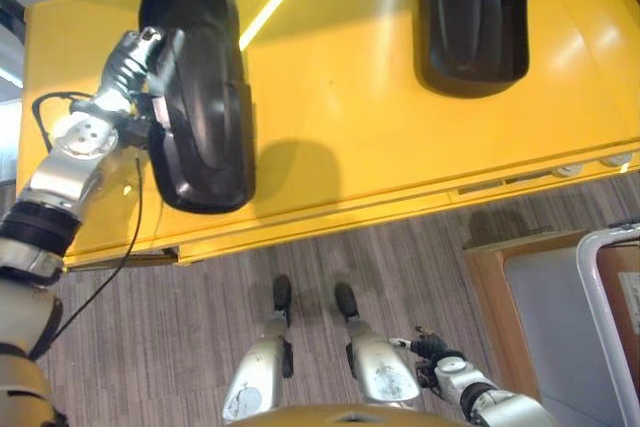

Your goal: Move parts from the plastic box to the shelf.

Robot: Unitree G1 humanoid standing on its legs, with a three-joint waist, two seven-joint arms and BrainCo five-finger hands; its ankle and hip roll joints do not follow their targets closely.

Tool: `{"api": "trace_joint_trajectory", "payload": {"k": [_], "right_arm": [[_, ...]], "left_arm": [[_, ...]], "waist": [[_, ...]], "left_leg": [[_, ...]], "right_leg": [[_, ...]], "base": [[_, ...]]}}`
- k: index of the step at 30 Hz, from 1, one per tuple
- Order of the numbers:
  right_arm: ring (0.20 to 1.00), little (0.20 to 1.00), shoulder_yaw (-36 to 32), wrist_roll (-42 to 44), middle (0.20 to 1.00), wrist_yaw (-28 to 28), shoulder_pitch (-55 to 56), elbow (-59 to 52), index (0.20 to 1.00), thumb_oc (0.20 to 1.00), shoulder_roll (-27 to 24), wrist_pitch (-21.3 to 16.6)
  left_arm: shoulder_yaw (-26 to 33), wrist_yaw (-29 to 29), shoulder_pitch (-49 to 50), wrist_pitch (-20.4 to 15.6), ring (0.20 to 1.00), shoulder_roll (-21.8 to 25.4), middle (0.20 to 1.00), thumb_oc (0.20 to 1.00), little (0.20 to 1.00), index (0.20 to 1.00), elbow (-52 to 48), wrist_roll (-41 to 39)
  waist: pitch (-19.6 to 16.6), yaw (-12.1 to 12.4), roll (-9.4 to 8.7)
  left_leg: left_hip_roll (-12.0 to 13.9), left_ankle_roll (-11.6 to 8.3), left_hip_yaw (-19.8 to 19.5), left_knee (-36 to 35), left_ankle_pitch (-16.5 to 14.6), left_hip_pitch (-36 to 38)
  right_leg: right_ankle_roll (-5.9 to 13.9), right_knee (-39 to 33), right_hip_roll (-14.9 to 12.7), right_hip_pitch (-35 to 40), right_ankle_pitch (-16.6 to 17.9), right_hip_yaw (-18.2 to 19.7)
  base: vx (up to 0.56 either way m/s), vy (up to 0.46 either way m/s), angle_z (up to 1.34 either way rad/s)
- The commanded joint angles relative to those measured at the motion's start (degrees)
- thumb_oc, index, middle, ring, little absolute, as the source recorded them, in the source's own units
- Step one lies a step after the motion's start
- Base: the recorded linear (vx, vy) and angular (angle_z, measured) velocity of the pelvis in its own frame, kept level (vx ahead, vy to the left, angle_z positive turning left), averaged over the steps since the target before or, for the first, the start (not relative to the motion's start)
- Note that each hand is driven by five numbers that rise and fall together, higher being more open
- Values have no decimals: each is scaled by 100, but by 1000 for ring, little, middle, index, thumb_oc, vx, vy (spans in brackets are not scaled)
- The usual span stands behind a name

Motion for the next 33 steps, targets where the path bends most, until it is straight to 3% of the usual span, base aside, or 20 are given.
{"api": "trace_joint_trajectory", "payload": {"k": [1,4,11,14,15,16,17,18,27,33], "right_arm": [[1000,1000,242,130,1000,12,223,32,1000,1000,121,-2],[1000,1000,251,142,1000,1,207,55,1000,1000,136,-4],[1000,1000,304,183,1000,-11,128,92,1000,1000,186,-17],[1000,1000,280,198,1000,-34,119,93,1000,1000,177,-40],[1000,1000,267,202,1000,-39,111,100,1000,1000,168,-36],[1000,1000,226,227,1000,-54,109,145,1000,1000,149,-37],[1000,1000,223,227,1000,-53,108,145,1000,1000,148,-37],[1000,1000,177,278,1000,-54,105,163,1000,1000,133,-39],[1000,1000,162,321,1000,-33,126,220,1000,1000,149,-54],[1000,1000,149,340,1000,-50,62,247,1000,1000,193,-38]], "left_arm": [[-23,-30,247,-144,200,215,200,200,200,200,70,413],[-28,41,219,-110,200,129,200,200,200,200,168,541],[230,503,-92,-39,200,-548,200,200,200,200,808,833],[341,620,-171,-27,523,-701,523,523,523,523,933,928],[356,655,-207,-21,561,-727,561,561,561,561,972,970],[404,729,-299,17,777,-841,777,777,777,777,1172,1066],[401,729,-305,16,777,-844,777,777,777,777,1175,1066],[404,732,-386,19,1000,-849,1000,1000,1000,1000,1240,1119],[427,867,-585,82,1000,-986,1000,1000,1000,1000,1391,1373],[915,1251,-326,-252,1000,-1400,1000,1000,1000,1000,658,678]], "waist": [[-282,45,-298],[-280,43,-291],[-234,32,-335],[-211,36,-341],[-208,38,-343],[-202,42,-330],[-200,44,-330],[-197,45,-323],[-233,74,-295],[-269,99,-307]], "left_leg": [[99,-114,-76,6,-418,228],[113,-121,-75,6,-412,220],[130,-118,-29,7,-406,156],[125,-117,-22,10,-398,137],[126,-117,-27,13,-397,131],[131,-114,-30,10,-395,131],[132,-114,-31,10,-395,131],[128,-113,-36,12,-397,132],[123,-110,-42,12,-394,130],[136,-117,-72,8,-402,159]], "right_leg": [[419,-425,-602,-240,409,22],[412,-430,-597,-239,400,12],[407,-425,-595,-318,422,-5],[401,-422,-588,-335,421,-9],[401,-422,-588,-337,420,-9],[396,-422,-591,-331,414,-23],[396,-422,-591,-330,414,-24],[395,-423,-593,-322,407,-28],[383,-435,-592,-293,393,-60],[364,-433,-579,-254,354,-79]], "base": [[0,0,0],[0,0,0],[-25,-11,0],[0,0,0],[0,0,0],[0,0,0],[0,0,0],[0,0,0],[0,0,0],[2,-3,1]]}}
